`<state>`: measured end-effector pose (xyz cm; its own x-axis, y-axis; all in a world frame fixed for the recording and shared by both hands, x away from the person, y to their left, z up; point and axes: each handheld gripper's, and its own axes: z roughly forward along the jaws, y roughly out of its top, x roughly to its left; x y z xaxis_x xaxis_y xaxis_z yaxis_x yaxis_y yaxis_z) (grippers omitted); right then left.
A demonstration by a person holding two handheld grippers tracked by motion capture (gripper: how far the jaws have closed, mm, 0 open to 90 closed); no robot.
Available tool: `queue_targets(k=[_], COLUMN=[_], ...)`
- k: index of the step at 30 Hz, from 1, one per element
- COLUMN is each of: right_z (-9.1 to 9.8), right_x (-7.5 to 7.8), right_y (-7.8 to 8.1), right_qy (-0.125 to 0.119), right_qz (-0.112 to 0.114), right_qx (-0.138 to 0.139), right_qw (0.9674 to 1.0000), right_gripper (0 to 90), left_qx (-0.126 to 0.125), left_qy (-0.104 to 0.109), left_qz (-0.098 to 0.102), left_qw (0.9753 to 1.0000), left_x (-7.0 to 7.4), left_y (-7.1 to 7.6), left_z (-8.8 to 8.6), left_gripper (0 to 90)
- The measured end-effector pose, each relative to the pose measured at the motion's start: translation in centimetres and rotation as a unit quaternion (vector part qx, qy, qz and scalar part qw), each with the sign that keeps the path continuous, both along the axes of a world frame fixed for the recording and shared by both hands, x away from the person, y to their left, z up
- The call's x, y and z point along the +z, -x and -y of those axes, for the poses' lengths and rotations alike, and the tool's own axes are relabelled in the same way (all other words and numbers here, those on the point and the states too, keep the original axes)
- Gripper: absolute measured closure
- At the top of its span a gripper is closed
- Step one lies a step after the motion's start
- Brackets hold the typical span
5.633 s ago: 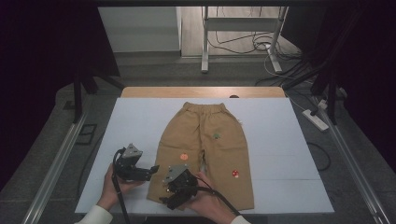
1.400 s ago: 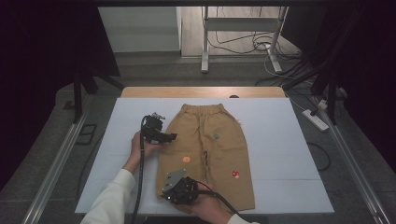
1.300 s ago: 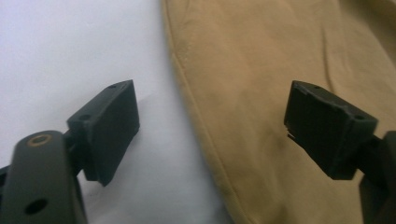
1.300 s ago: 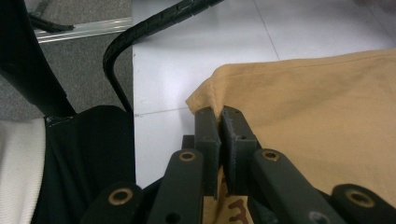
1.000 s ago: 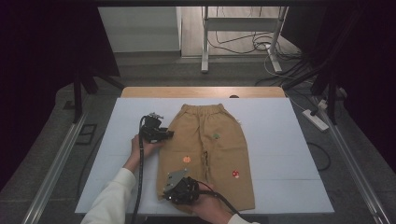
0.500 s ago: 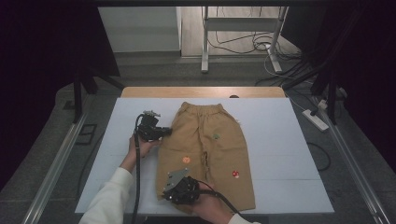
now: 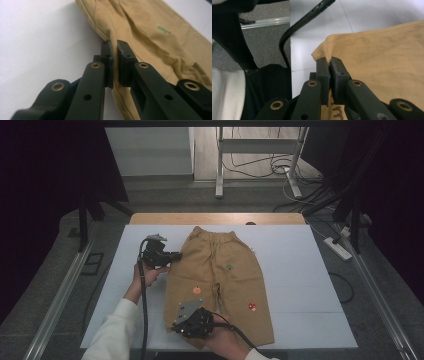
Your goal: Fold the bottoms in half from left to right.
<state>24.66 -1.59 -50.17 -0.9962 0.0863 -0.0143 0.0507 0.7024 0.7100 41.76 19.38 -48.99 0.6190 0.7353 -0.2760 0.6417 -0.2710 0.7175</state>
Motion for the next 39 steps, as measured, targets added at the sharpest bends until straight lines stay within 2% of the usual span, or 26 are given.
queue_targets(k=[3, 7, 11, 15, 17, 22, 25, 29, 32, 34, 35, 37, 39], right_z=[0.1, 0.1, 0.0, 0.0, 0.0, 0.0, 0.1, 0.3, 0.2, -0.1, -0.5, -0.5, -0.2], right_x=[0.3, 0.2, 0.1, 0.1, 0.3, 1.8, 2.0, 1.2, 1.1, 1.6, 2.5, 2.8, 3.0], right_y=[0.1, 0.1, 0.1, 0.0, 0.0, 0.5, 0.4, 0.1, 0.0, 0.1, 0.2, 0.3, 0.6], right_qy=[-0.006, -0.002, -0.001, -0.003, -0.006, -0.031, -0.034, -0.025, -0.028, -0.037, -0.057, -0.06, -0.058], right_qz=[0.0, 0.0, 0.001, 0.0, 0.002, 0.014, 0.013, 0.005, 0.0, 0.005, 0.004, 0.005, 0.017], right_qx=[-0.002, -0.002, -0.001, -0.002, -0.004, -0.001, -0.003, -0.008, -0.008, -0.004, -0.001, 0.0, -0.002], right_qw=[1.0, 1.0, 1.0, 1.0, 1.0, 0.9994, 0.9993, 0.9997, 0.9996, 0.9993, 0.9984, 0.9982, 0.9981], right_gripper=[85.5, 85.4, 85.4, 85.4, 85.5, 85.6, 85.6, 85.6, 85.7, 85.7, 85.7, 85.7, 85.7], left_qx=[0.005, 0.009, 0.011, 0.011, 0.012, 0.015, 0.02, 0.025, 0.027, 0.031, 0.031, 0.033, 0.032], left_qy=[0.005, 0.007, 0.012, 0.011, 0.005, 0.021, 0.02, 0.024, 0.019, 0.023, 0.033, 0.036, 0.035], left_qz=[0.003, -0.012, -0.017, -0.012, -0.006, 0.013, 0.005, -0.008, 0.0, 0.012, 0.014, 0.015, 0.011], left_qw=[1.0, 0.9999, 0.9997, 0.9998, 0.9999, 0.9996, 0.9996, 0.9994, 0.9994, 0.9992, 0.9989, 0.9987, 0.9988], left_x=[0.3, -0.3, -0.6, -0.4, 0.3, 1.8, 1.4, 0.8, 1.2, 2.0, 2.4, 2.5, 2.3], left_y=[0.2, -0.1, -0.2, 0.0, 0.2, 0.7, 0.6, 0.3, 0.5, 0.9, 1.1, 1.2, 1.1], left_z=[-0.3, -0.4, -0.7, -0.7, -0.8, -1.6, -1.7, -2.1, -2.5, -2.9, -3.2, -3.4, -3.2], left_gripper=[83.7, 83.7, 83.7, 83.7, 83.9, 83.9, 83.9, 83.9, 83.8, 83.9, 83.8, 83.8, 83.8])
